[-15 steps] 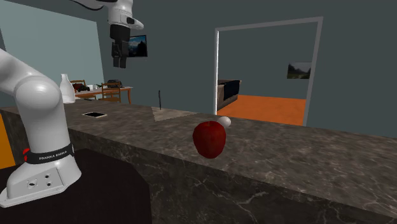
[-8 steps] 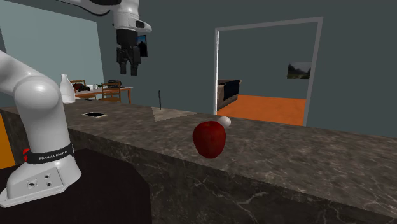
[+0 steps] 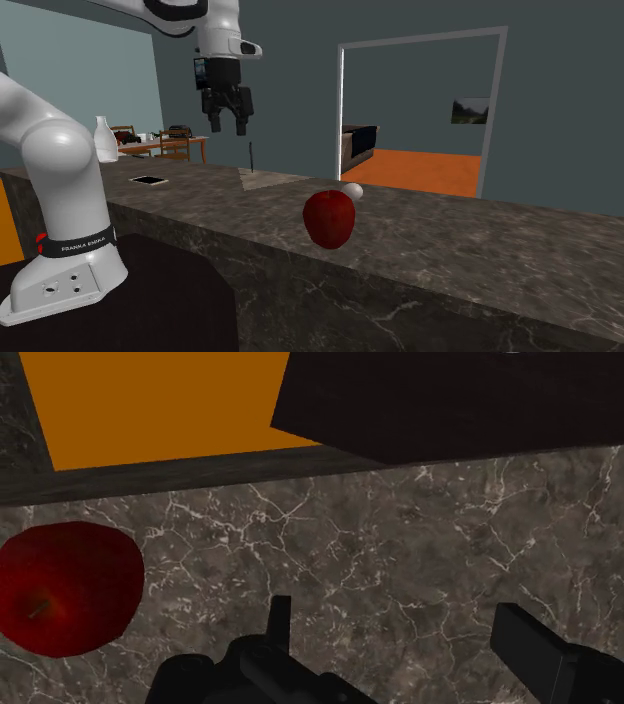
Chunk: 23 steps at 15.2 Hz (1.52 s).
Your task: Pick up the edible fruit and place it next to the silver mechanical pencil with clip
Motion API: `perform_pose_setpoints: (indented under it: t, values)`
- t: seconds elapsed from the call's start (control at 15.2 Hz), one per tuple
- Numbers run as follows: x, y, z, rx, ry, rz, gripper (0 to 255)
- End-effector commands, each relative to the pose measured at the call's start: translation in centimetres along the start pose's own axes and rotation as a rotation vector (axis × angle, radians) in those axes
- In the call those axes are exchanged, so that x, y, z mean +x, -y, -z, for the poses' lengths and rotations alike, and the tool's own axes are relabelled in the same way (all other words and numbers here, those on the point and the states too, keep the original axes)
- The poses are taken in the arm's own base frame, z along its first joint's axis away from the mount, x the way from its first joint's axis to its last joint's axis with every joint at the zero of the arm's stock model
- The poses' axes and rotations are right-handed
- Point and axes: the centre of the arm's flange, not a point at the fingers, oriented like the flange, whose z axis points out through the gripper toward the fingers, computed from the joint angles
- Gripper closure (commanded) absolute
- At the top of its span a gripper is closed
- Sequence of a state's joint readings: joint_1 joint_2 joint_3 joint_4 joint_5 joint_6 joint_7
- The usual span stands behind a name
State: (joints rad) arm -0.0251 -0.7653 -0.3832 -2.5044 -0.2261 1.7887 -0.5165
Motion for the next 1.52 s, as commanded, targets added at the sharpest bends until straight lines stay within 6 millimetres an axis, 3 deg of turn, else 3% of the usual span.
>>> perform_pose_setpoints:
  t: [0.0, 0.53, 1.12, 1.45]
  values:
    - [-0.1, -2.5, -0.7, -0.007, -0.021, 0.039, 0]
    - [0.5, -12.3, -3.6, -0.024, -0.100, 0.183, 0]
    - [3.1, -23.2, -6.5, -0.044, -0.189, 0.346, 0]
    - [3.6, -23.4, -8.6, -0.045, -0.191, 0.348, 0]
